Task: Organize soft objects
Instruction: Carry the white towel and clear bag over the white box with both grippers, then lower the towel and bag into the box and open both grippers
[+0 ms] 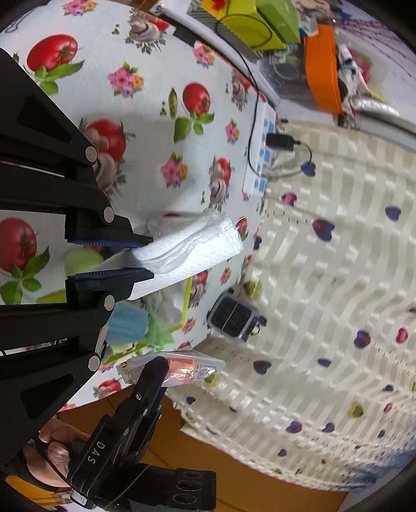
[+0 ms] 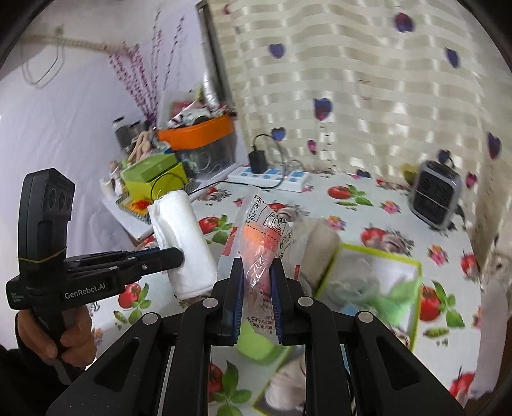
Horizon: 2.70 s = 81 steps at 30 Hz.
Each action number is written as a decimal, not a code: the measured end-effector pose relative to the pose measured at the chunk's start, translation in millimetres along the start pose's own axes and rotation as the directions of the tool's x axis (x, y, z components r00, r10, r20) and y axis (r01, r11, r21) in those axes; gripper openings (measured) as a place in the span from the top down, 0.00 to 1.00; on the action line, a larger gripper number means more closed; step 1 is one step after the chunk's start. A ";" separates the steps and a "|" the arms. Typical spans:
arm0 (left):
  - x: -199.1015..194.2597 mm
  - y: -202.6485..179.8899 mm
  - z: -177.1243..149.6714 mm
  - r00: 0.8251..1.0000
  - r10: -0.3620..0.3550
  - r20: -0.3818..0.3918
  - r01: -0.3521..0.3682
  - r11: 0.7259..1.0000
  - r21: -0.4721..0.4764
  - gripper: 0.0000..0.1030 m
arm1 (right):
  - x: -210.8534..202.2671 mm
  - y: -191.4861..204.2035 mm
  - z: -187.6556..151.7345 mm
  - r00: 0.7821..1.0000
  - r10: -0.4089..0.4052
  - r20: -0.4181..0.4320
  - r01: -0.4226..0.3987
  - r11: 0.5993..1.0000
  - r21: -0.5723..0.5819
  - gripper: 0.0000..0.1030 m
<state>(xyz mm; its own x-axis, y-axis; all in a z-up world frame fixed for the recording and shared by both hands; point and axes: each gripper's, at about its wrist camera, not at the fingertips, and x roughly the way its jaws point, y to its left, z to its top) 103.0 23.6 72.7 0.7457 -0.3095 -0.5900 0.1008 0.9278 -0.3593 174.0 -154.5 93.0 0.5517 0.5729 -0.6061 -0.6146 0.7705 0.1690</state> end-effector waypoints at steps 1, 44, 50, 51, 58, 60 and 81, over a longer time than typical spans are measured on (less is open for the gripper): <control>0.8 -3.3 -0.1 1.000 -0.007 -0.002 0.007 1.000 0.005 0.88 | -4.7 -2.9 -2.9 1.000 -0.004 0.006 0.004 1.000 0.013 0.84; 99.8 -76.8 -1.4 0.976 -0.109 -0.187 0.139 0.979 0.153 0.88 | -6.6 -123.6 -81.1 0.982 -0.147 -0.121 0.179 0.929 0.324 0.84; 113.1 -80.3 -0.9 0.971 -0.113 -0.211 0.147 0.977 0.156 0.88 | 0.5 -121.6 -93.1 0.979 -0.121 -0.166 0.170 0.931 0.324 0.81; 115.5 -81.3 -1.0 0.970 -0.112 -0.215 0.148 0.976 0.158 0.88 | 2.9 -119.2 -93.2 0.978 -0.117 -0.174 0.167 0.937 0.306 0.81; 138.2 -84.3 3.3 0.962 -0.114 -0.249 0.153 0.978 0.144 0.88 | 2.7 -108.4 -90.0 0.974 -0.136 -0.182 0.174 0.961 0.214 0.67; 140.9 -87.7 5.5 0.961 -0.122 -0.249 0.163 0.976 0.148 0.88 | -3.0 -106.0 -89.7 0.976 -0.142 -0.165 0.175 0.964 0.202 0.65; 163.8 -100.2 17.7 0.966 -0.124 -0.228 0.169 0.968 0.188 0.68 | -24.4 -118.3 -88.6 0.982 -0.167 -0.087 0.184 0.947 0.263 0.65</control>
<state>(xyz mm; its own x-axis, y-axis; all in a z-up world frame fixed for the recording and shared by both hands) 226.7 -116.4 24.8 0.5575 -0.4618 -0.6899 0.3473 0.8845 -0.3114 183.3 -284.4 18.9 0.5949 0.4098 -0.6915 -0.3324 0.9087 0.2526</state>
